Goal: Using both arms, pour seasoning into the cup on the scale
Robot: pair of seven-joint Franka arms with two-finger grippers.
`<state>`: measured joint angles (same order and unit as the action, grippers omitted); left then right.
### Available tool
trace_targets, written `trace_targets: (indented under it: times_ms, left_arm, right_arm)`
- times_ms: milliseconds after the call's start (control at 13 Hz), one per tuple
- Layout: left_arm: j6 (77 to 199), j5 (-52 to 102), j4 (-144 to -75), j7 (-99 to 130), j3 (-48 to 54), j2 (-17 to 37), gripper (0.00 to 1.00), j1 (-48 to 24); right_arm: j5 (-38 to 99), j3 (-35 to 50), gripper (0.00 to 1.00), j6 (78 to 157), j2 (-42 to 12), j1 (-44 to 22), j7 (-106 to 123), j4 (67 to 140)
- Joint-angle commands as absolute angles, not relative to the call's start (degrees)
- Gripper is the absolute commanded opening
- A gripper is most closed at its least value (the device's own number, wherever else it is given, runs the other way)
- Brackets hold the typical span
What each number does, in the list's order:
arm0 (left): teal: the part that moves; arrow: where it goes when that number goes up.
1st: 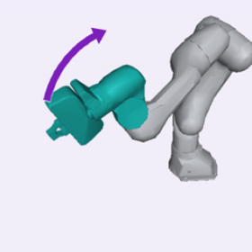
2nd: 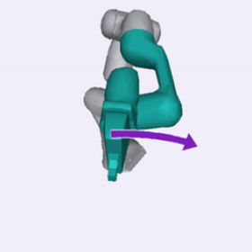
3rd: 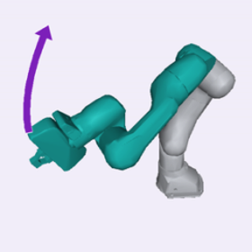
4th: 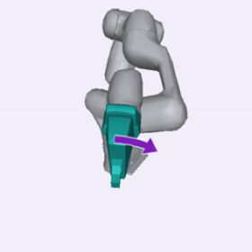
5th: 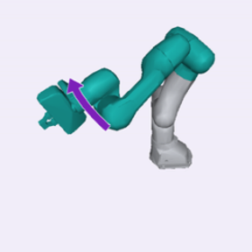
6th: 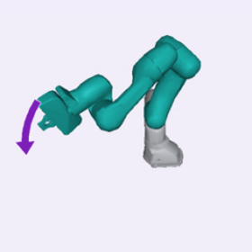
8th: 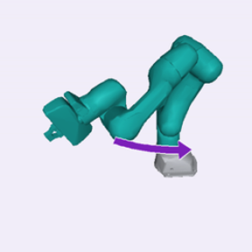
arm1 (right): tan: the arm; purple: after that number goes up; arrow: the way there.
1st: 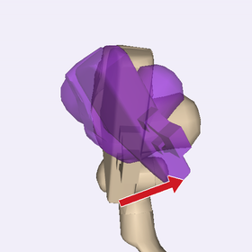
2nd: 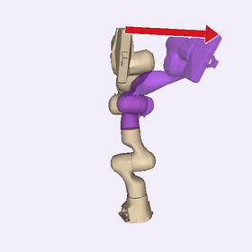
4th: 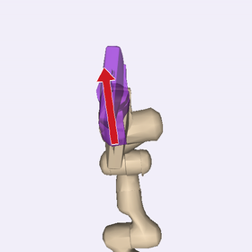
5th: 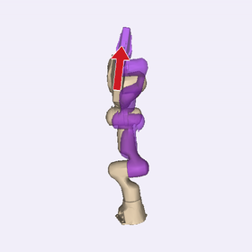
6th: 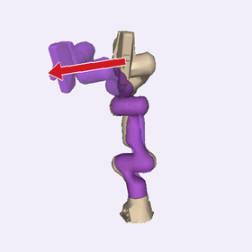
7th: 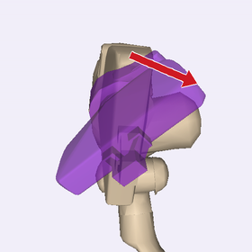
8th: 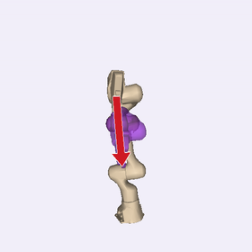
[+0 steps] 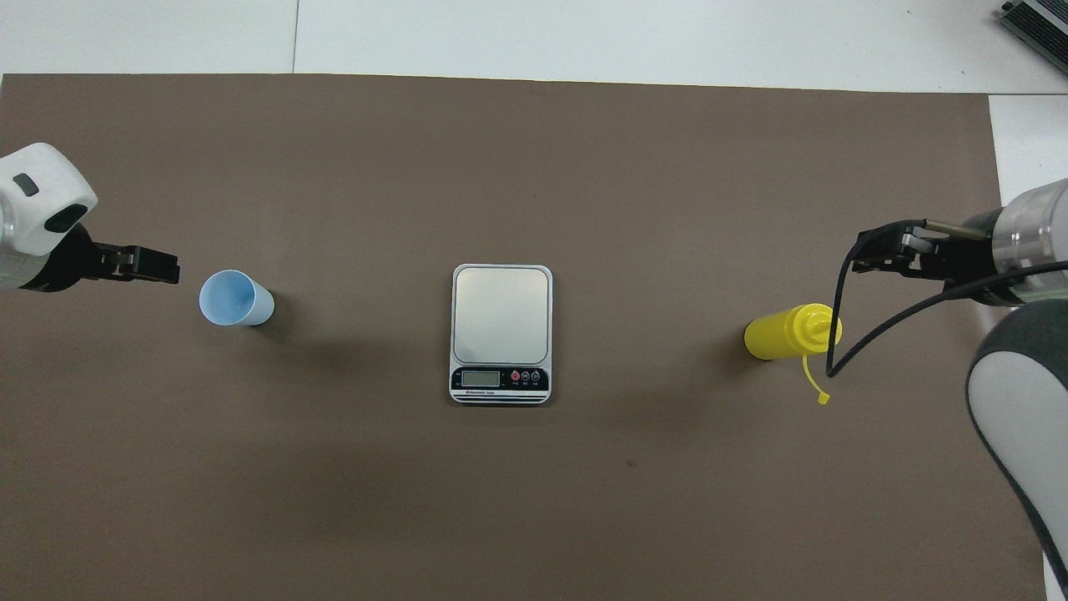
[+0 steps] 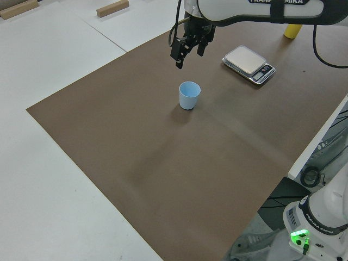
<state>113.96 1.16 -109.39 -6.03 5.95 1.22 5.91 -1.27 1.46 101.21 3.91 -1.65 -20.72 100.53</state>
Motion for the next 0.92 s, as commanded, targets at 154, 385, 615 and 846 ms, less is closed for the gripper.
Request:
trace_targets:
  times_ms: [154,385,615,846]
  left_arm:
    - [126.99,2.02,-121.01,0.96,6.33,0.97,1.0,6.33]
    - [132.25,5.53,-125.05,1.75,6.33,1.58,1.0,6.42]
    - [134.64,5.71,-125.86,1.15,6.24,4.12,1.0,6.5]
    - [136.84,5.63,-126.29,1.67,6.33,5.71,1.0,6.59]
  right_arm:
    - [-1.05,1.67,1.0,100.46,3.78,-1.14,-19.6,100.28]
    - [-1.05,1.67,1.0,100.46,3.78,-1.14,-19.6,100.2]
    - [-1.05,1.67,1.0,100.46,3.78,-1.14,-19.6,100.28]
    - [-1.05,1.67,1.0,100.46,3.78,-1.14,-19.6,100.2]
